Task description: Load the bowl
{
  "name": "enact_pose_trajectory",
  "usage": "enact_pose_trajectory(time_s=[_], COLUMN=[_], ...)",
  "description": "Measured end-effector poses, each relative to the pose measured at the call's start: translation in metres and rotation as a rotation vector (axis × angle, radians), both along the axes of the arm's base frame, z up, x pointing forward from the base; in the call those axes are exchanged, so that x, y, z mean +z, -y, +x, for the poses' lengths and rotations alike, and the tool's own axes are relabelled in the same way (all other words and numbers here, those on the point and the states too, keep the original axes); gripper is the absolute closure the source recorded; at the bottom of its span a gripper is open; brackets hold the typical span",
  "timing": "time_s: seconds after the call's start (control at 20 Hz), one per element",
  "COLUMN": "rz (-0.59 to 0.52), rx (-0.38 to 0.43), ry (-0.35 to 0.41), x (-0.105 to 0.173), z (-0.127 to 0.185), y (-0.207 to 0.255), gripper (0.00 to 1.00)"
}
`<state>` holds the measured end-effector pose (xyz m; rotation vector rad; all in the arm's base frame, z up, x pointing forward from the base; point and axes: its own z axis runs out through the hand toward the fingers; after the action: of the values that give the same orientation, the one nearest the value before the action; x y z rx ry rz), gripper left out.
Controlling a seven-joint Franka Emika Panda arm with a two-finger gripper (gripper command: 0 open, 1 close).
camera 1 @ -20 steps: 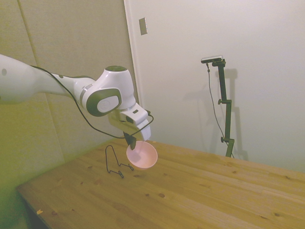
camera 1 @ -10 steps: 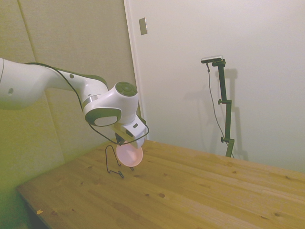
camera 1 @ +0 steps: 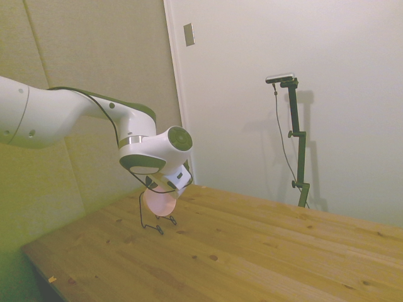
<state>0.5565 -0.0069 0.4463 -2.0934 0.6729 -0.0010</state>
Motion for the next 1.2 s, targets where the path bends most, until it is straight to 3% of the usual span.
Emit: enact_pose_trajectory(time_s=[0.6, 1.2], rz=[0.084, 0.075], rx=[0.043, 0.049], ry=[0.043, 0.027], x=[-0.029, -0.053], z=[0.012, 0.018], y=[-0.016, -0.033], gripper=[1.00, 1.00])
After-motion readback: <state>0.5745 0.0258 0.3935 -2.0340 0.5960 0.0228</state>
